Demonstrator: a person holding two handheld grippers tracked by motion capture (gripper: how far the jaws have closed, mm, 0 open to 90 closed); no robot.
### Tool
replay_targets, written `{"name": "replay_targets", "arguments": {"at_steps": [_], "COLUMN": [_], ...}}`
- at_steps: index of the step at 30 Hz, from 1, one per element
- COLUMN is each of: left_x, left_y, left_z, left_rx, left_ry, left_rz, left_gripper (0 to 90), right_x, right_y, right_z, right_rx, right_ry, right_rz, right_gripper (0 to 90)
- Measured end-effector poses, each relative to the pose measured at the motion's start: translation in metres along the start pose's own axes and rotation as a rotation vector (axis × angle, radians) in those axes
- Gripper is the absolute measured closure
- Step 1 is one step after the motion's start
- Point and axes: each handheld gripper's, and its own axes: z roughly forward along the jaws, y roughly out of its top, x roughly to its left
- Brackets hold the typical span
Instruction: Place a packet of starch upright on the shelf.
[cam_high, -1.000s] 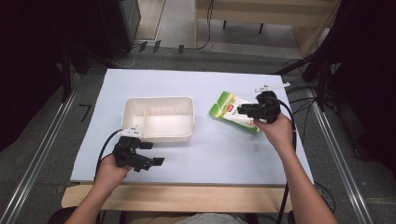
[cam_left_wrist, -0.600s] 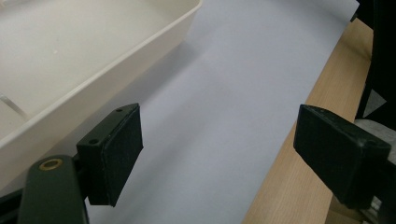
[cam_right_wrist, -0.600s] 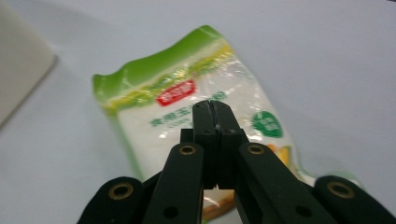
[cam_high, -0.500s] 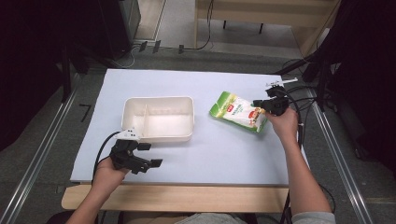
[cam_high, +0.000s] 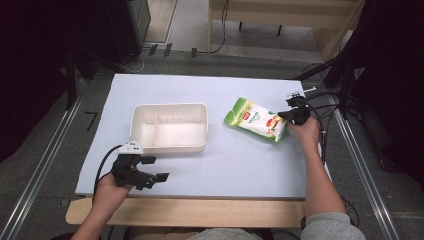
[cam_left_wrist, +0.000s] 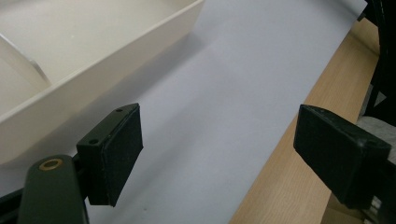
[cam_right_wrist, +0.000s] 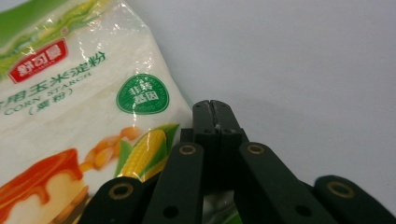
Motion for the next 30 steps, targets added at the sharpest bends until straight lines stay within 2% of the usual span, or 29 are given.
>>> {"name": "replay_targets", "arguments": {"at_steps": [4, 10, 16, 19, 24, 26, 30], "left_x": [0.000, -0.001, -0.001, -0.001, -0.001, 0.000, 0.000], "left_y": [0.000, 0.001, 0.003, 0.004, 0.007, 0.009, 0.012], "left_z": [0.001, 0.000, 0.000, 0.002, 0.004, 0.005, 0.008], "left_rx": [0.009, 0.003, -0.007, -0.003, 0.003, -0.002, 0.005], "left_ry": [-0.003, -0.004, -0.013, -0.017, -0.020, -0.027, -0.032], "left_rz": [-0.001, 0.011, 0.014, 0.016, 0.025, 0.023, 0.032], "left_gripper": [16.3, 16.3, 16.3, 16.3, 16.3, 16.3, 16.3], "right_x": [-0.005, -0.001, 0.003, 0.008, 0.019, 0.024, 0.032], "right_y": [-0.002, -0.007, -0.013, -0.017, -0.024, -0.027, -0.033], "right_z": [0.001, -0.003, -0.009, -0.012, -0.018, -0.020, -0.026], "right_rx": [0.005, 0.020, 0.037, 0.041, 0.056, 0.061, 0.069], "right_ry": [0.036, 0.048, 0.075, 0.078, 0.070, 0.070, 0.088], "right_rz": [0.070, 0.063, 0.093, 0.089, 0.043, 0.038, 0.030], "right_gripper": [90.0, 90.0, 90.0, 90.0, 90.0, 90.0, 90.0]}}
